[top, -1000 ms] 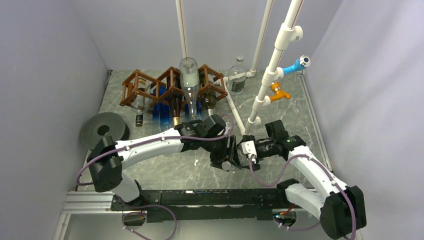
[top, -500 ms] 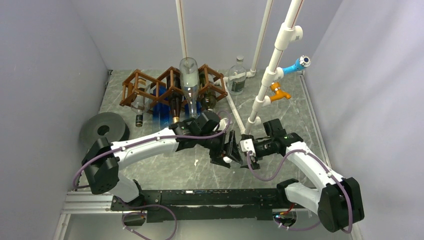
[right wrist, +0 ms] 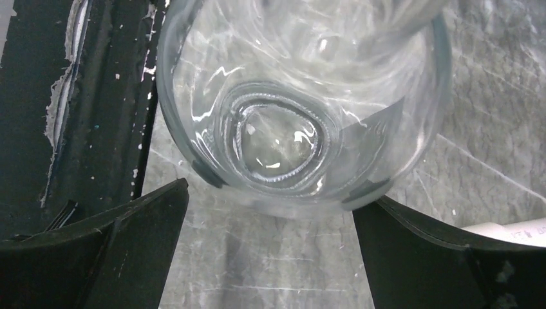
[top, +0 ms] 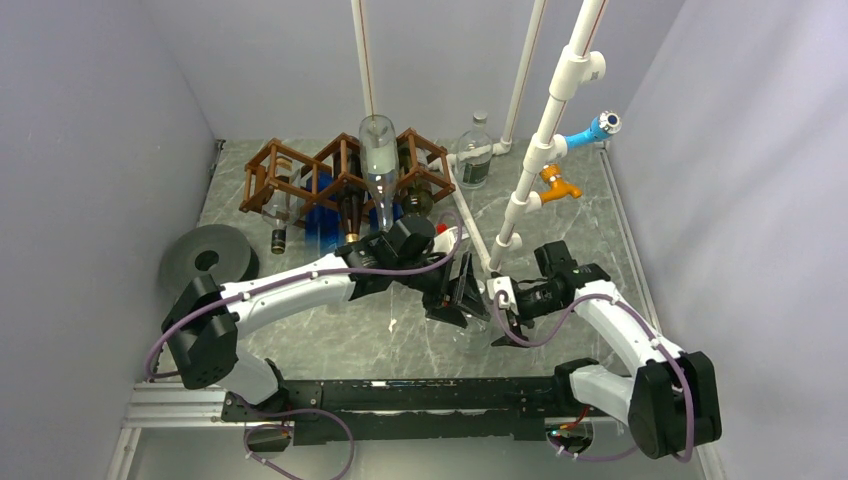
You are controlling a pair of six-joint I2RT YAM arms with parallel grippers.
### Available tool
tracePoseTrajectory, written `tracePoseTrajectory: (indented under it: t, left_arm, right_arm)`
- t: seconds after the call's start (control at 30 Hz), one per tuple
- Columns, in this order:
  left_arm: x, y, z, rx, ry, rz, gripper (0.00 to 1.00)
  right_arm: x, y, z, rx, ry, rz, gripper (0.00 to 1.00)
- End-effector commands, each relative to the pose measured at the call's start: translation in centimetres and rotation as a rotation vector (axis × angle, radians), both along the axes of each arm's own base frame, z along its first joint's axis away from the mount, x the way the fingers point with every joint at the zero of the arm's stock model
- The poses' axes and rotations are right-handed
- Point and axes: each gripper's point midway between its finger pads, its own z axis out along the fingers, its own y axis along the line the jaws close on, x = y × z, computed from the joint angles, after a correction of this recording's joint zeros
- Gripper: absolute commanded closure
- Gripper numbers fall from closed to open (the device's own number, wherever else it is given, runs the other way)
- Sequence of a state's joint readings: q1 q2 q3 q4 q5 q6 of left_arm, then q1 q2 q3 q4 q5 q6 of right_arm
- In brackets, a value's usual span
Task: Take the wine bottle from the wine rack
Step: Place the wine bottle at the corner of the board.
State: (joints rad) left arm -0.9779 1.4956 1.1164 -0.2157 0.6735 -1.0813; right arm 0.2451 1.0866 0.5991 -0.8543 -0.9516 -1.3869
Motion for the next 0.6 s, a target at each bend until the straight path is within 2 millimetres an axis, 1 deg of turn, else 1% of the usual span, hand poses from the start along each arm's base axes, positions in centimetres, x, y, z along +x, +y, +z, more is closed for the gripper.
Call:
tracePoseTrajectory:
  t: [0.0,0.13,0.3,0.43,0.5,0.57]
  left_arm:
    - [-0.2,-0.1,1.3,-0.077,-0.052,-0.051,0.18]
    - [-0.1,0.1,1.6,-0.087,-0.075,-0.056,0.16]
    - [-0.2,0.6,1.7,-0.083,-0.109,-0.064,0.14]
    - [-0.1,1.4,1.9,-0.073,-0.173,-0.059,0.13]
    - [0.1,2.0,2.0,-0.060,-0.229,-0.048,0.13]
    - [0.2,2.9,2.5,-0.064,-0.286,-0.028,0.11]
  right_arm:
    - [-0.5,0.1,0.7,0.041,0.012,0.001,0.01]
    - [-0.1,-0.6,1.5,0.069,0.016,-0.036,0.01]
    - [-0.2,-1.2,2.7,0.111,0.024,-0.070,0.01]
    - [-0.1,-1.2,4.4,0.145,0.018,-0.090,0.01]
    - [-0.2,-1.1,5.4,0.148,0.011,-0.092,0.01]
    - [-0.1,-1.1,6.6,0.150,0.012,-0.106,0.01]
